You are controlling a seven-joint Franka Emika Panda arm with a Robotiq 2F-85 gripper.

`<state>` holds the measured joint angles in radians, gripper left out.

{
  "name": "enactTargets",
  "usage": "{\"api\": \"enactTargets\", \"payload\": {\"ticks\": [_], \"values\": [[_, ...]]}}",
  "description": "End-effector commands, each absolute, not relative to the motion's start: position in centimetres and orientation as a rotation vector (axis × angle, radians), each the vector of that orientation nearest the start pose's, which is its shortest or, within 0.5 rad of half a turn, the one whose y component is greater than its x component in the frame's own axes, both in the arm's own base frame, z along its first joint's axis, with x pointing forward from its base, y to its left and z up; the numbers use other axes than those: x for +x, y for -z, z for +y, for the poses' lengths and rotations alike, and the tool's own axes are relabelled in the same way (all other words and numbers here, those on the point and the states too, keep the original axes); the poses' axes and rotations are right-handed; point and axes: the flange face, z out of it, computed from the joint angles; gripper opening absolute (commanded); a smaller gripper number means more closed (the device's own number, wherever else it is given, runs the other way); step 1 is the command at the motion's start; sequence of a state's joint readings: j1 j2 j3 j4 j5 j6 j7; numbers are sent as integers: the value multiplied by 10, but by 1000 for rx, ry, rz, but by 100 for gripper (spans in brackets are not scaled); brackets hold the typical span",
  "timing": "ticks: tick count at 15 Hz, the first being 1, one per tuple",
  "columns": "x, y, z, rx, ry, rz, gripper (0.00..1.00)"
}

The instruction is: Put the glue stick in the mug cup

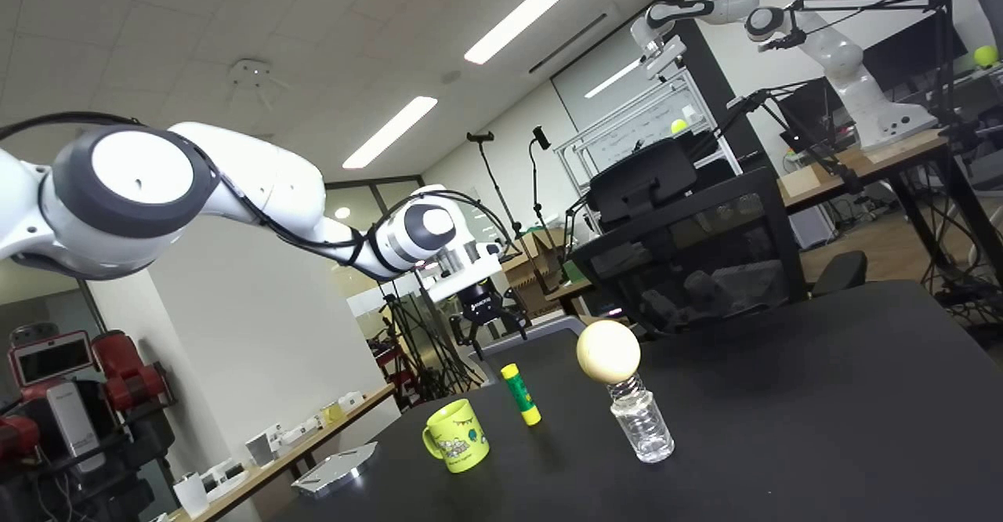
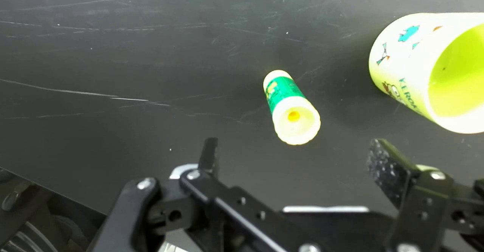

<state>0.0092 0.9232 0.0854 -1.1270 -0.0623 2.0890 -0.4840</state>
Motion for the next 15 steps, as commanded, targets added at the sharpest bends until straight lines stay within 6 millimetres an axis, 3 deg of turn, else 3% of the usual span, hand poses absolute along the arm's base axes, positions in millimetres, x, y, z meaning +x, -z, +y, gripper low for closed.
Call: {"api": "enactTargets", "payload": {"ticks": [1,9,10,11,13,15], "values": [[774,-247,54,-3001,61,-908,100],[769,-214,55,-2998,7,-916,100],[769,-211,56,-3001,14,-918,95],[770,-208,56,-3003,18,-927,74],[771,-206,58,-3008,36,-930,70],[772,-205,59,-3012,55,-936,54]]}}
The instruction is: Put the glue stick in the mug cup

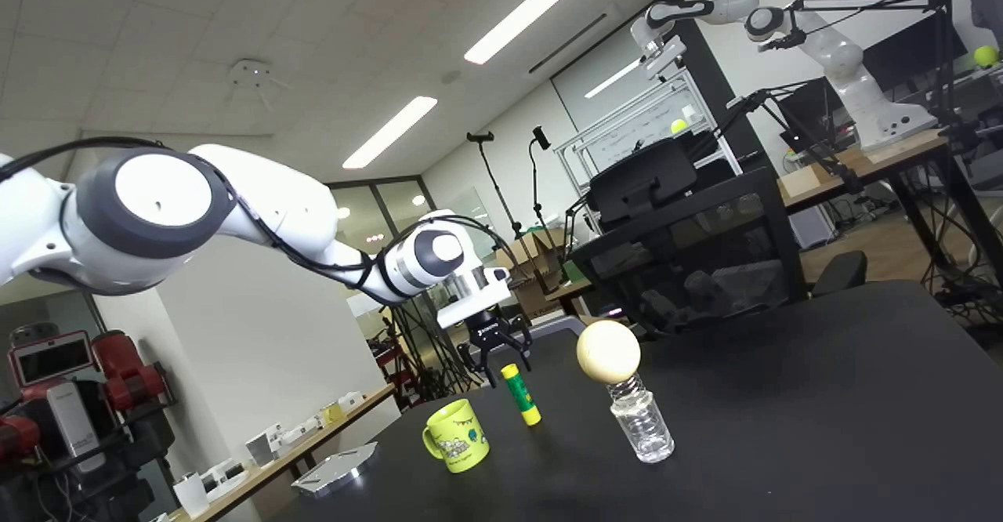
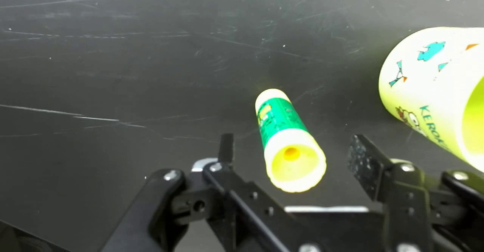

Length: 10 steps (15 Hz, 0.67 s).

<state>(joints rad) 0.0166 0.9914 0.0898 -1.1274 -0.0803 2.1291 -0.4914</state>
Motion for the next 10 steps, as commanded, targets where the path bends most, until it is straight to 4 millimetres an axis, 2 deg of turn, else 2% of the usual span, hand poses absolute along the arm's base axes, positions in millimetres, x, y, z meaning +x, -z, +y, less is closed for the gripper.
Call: {"api": "enactTargets", "payload": {"ticks": [1,4,7,8,10], "values": [[772,-205,60,-3011,63,-937,47],[772,-209,60,-3006,66,-931,27],[767,-221,57,-2991,0,-888,9],[766,-227,56,-2987,-12,-889,9],[764,-251,52,-2994,-7,-893,9]]}}
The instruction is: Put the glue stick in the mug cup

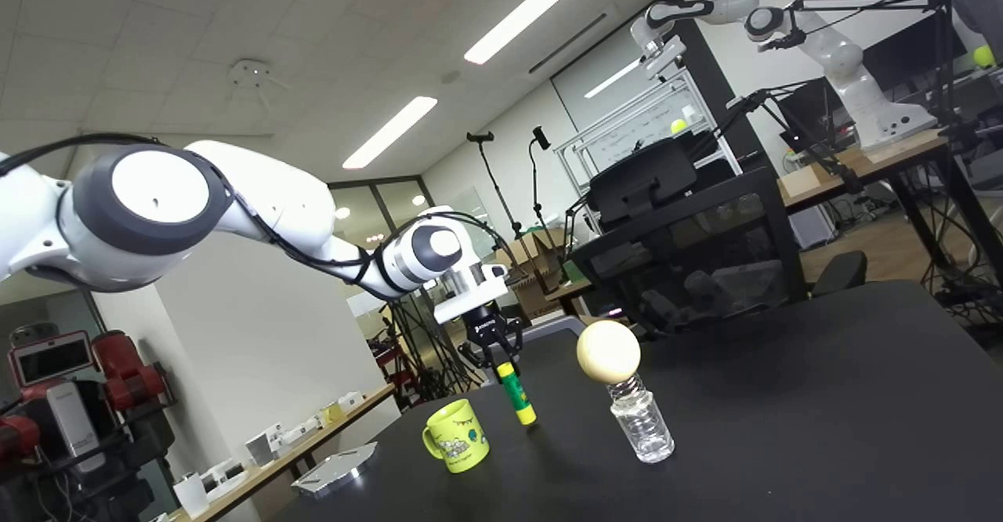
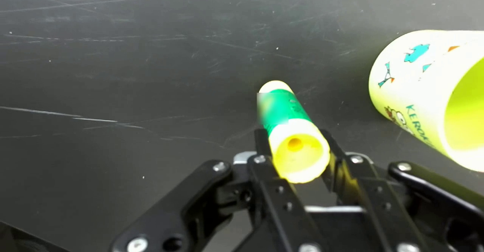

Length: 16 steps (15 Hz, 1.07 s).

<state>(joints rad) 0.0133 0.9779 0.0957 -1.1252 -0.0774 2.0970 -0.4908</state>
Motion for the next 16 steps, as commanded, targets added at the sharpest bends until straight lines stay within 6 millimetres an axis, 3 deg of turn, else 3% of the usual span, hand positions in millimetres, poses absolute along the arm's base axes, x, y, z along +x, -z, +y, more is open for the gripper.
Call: {"api": "enactTargets", "payload": {"ticks": [1,6,8,12,16], "values": [[763,-269,51,-3002,9,-898,9],[754,-345,44,-3052,100,-920,9],[745,-367,43,-3057,111,-917,9],[711,-388,64,-3016,91,-973,9],[688,-387,101,-2977,130,-1060,9]]}}
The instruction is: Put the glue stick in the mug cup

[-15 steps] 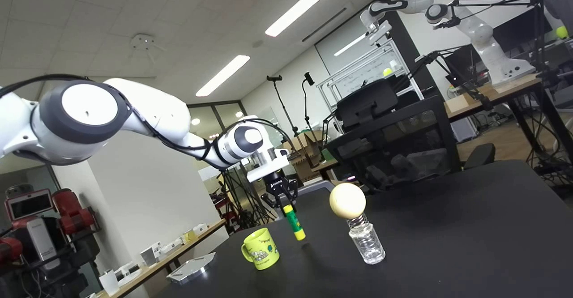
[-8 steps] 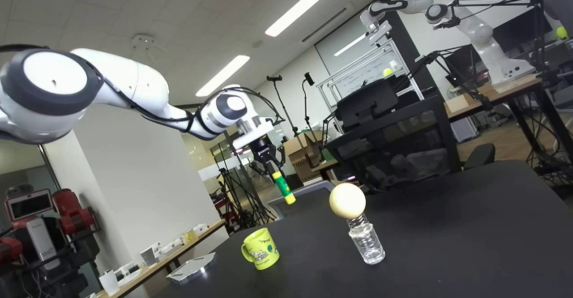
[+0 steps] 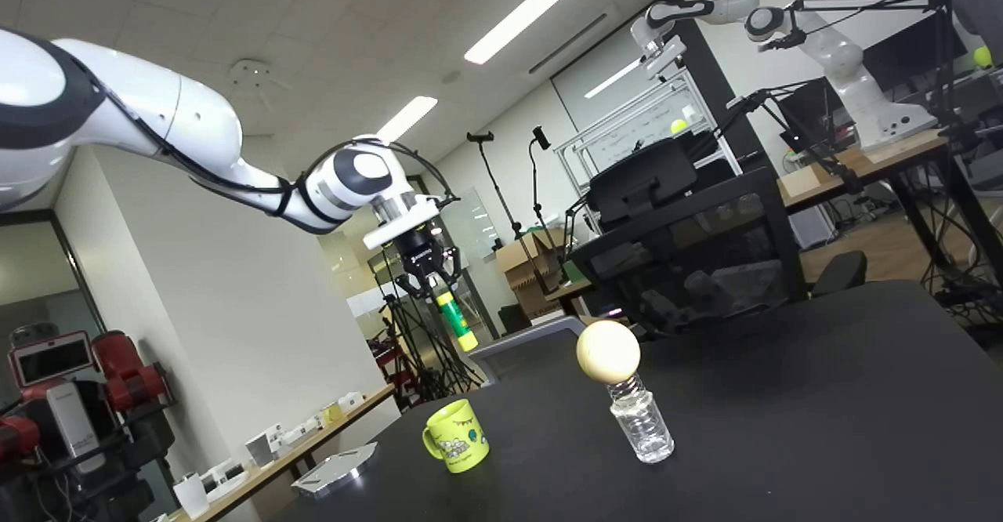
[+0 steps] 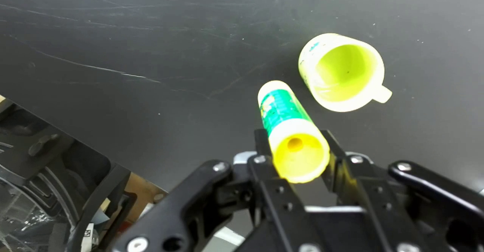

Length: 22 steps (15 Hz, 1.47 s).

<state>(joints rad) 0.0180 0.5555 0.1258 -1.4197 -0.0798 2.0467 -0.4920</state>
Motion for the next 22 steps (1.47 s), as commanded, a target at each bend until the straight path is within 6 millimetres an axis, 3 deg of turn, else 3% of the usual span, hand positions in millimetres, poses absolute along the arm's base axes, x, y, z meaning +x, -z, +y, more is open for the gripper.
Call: {"api": "enactTargets", "payload": {"ticks": [1,8,14,22], "values": [[684,-383,109,-2966,121,-1086,9],[661,-332,143,-2893,22,-1182,9],[659,-296,145,-2869,119,-1235,9],[657,-257,137,-2925,10,-1234,9]]}}
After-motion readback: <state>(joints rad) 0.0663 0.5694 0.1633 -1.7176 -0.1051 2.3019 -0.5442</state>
